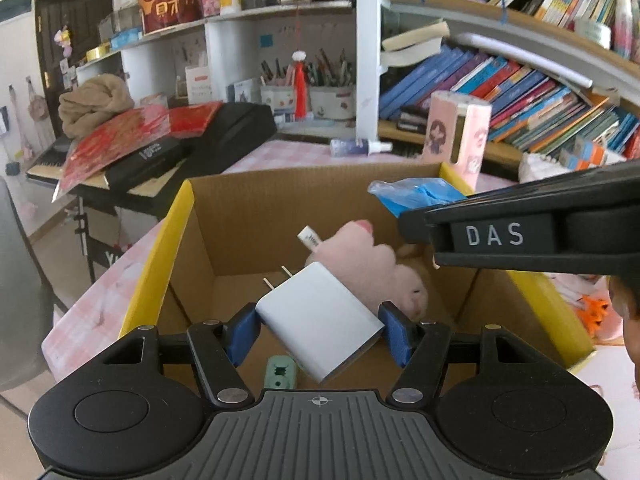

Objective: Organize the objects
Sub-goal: 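Lower the white charger and blue packet into the yellow box with both tools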

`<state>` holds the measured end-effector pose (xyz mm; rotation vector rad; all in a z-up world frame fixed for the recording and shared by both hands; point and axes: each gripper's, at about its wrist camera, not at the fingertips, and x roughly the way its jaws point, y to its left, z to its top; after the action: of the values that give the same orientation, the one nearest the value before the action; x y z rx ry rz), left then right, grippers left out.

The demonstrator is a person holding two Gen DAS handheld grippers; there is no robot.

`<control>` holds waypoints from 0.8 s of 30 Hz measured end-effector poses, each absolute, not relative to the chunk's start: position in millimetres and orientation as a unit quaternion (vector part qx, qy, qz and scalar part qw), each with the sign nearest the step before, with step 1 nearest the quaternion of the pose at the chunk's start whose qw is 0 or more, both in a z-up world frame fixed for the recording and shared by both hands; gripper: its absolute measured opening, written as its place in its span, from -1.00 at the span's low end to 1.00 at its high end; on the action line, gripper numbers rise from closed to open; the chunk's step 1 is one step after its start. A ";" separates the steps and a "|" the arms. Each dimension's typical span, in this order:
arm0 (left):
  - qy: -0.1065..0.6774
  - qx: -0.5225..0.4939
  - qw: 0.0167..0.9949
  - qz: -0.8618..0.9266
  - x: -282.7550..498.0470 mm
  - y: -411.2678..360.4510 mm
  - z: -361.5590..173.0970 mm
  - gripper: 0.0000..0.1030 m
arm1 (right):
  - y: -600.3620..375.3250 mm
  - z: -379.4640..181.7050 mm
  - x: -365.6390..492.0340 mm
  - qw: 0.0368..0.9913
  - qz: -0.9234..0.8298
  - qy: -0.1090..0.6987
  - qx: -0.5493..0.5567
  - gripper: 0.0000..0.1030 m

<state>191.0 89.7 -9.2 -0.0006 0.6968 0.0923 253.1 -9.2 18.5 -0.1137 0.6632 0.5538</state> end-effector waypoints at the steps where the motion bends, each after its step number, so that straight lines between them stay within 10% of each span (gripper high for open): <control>1: 0.346 0.001 0.937 0.049 192.4 90.3 -10.9 0.25 | -6.8 16.8 255.9 0.904 0.273 0.324 -0.059 -0.34; 24: 0.381 0.028 0.922 0.068 207.0 90.1 -27.7 0.27 | 42.1 -9.8 294.2 0.855 0.327 0.376 -0.144 -0.34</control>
<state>207.0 90.1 -27.7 0.0576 0.7825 0.1406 294.2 42.1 -9.8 -0.3027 0.7916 0.6866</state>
